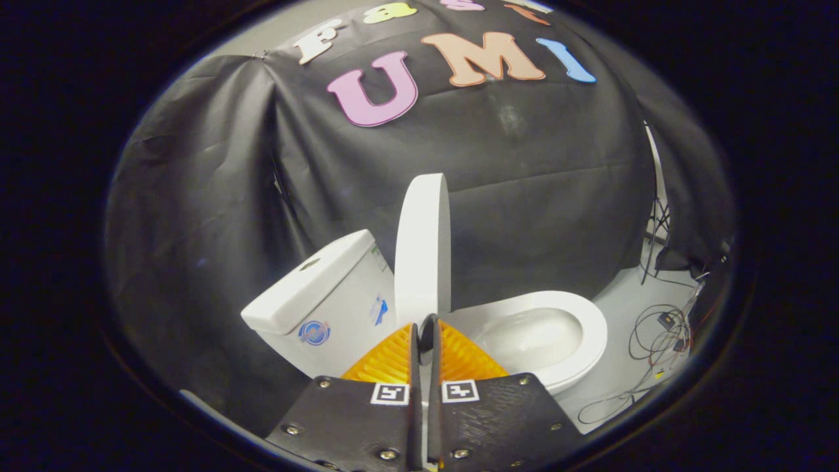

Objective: Open the toilet lid.

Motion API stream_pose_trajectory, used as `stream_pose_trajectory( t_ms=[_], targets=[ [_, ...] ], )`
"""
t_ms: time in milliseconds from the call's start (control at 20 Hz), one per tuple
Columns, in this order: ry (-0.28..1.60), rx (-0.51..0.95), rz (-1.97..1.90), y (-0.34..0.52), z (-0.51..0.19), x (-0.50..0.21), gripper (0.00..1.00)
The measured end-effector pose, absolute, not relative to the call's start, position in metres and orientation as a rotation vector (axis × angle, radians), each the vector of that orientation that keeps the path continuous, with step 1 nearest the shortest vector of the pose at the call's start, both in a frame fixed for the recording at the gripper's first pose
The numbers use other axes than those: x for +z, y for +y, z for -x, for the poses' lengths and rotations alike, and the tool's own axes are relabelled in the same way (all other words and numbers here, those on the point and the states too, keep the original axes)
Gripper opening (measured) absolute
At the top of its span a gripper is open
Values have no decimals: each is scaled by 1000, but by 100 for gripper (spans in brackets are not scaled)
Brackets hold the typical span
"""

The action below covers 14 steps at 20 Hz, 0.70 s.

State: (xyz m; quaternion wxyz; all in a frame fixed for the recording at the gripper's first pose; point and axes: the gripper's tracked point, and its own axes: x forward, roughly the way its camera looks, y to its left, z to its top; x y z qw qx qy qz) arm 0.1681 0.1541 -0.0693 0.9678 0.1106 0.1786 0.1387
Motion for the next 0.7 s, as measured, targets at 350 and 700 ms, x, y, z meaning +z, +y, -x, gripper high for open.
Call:
stream_pose_trajectory(
  t_ms=[350,700],
  targets=[
    [330,304,-197,161,-167,-67,4],
    [326,346,-240,176,-164,-62,4]
  ],
)
